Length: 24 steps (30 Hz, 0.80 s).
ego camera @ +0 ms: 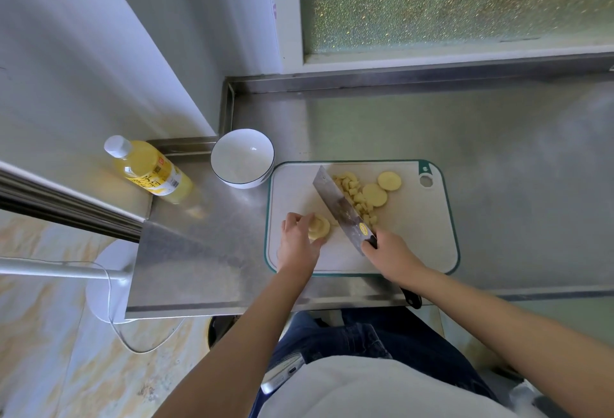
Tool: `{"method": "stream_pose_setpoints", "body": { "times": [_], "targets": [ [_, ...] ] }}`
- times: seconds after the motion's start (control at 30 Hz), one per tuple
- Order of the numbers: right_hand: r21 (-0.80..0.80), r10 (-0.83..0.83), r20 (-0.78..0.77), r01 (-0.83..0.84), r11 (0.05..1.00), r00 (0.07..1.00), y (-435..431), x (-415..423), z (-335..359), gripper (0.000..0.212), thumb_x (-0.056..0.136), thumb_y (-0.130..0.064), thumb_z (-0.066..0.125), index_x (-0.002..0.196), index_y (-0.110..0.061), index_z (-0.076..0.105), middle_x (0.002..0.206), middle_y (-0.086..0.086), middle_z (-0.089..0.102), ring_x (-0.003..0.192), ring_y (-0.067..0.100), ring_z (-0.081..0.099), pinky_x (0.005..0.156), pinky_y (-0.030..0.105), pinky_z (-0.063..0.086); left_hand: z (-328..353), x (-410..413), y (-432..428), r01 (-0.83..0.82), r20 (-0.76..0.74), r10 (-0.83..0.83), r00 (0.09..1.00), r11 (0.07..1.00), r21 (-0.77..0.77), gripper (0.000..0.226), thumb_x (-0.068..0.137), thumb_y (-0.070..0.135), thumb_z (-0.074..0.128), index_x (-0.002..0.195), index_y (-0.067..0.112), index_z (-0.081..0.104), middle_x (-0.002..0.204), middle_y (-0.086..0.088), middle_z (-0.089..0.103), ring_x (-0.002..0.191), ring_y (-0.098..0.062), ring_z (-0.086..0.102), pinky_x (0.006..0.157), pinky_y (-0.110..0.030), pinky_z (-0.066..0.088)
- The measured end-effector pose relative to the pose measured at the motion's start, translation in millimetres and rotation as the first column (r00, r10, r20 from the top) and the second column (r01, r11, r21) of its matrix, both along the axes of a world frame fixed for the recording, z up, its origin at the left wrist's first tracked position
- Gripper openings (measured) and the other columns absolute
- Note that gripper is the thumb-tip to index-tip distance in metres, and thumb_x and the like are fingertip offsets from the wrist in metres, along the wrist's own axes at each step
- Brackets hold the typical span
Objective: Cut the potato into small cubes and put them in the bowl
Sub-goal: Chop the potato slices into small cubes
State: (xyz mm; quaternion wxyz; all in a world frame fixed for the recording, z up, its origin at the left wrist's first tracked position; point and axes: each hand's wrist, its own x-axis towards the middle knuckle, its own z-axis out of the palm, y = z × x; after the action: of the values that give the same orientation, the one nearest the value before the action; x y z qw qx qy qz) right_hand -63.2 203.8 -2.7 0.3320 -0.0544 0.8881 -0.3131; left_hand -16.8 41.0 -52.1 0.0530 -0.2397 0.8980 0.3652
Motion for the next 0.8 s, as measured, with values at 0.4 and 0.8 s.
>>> {"method": "stream_pose_setpoints", "body": {
  "times": [0.4, 0.8],
  "targets": [
    [-0.009, 0.034, -0.017, -0.034, 0.999, 0.999, -5.0, 3.2, -0.9, 0.011, 0.094, -0.017, 0.043, 0.086, -0.01, 0.045, 0.069, 0.0, 0.047, 0.066, 0.021, 0.045, 0.059, 0.031, 0.032, 1.5, 3.1, 3.9, -0.102, -0.031, 0.107, 0.994, 0.984, 0.148, 0.046, 0.075, 0.016, 0.074, 0.118, 0.011, 0.058, 0.111, -0.001, 0.047, 0.086, -0.017, 0.054, 0.078, -0.025, 0.049],
    [0.018, 0.053, -0.018, -0.053, 0.998, 0.998, -16.0, 1.5, -4.9, 0.012, 0.095, -0.018, 0.042, 0.087, -0.009, 0.045, 0.071, 0.002, 0.048, 0.072, 0.025, 0.048, 0.065, 0.031, 0.034, 2.0, -5.0, 2.7, -0.015, 0.025, 0.013, 1.0, 0.998, 0.058, 0.045, 0.08, 0.025, 0.068, 0.12, 0.015, 0.052, 0.117, -0.004, 0.042, 0.104, -0.022, 0.05, 0.079, -0.032, 0.049]
  ]
}}
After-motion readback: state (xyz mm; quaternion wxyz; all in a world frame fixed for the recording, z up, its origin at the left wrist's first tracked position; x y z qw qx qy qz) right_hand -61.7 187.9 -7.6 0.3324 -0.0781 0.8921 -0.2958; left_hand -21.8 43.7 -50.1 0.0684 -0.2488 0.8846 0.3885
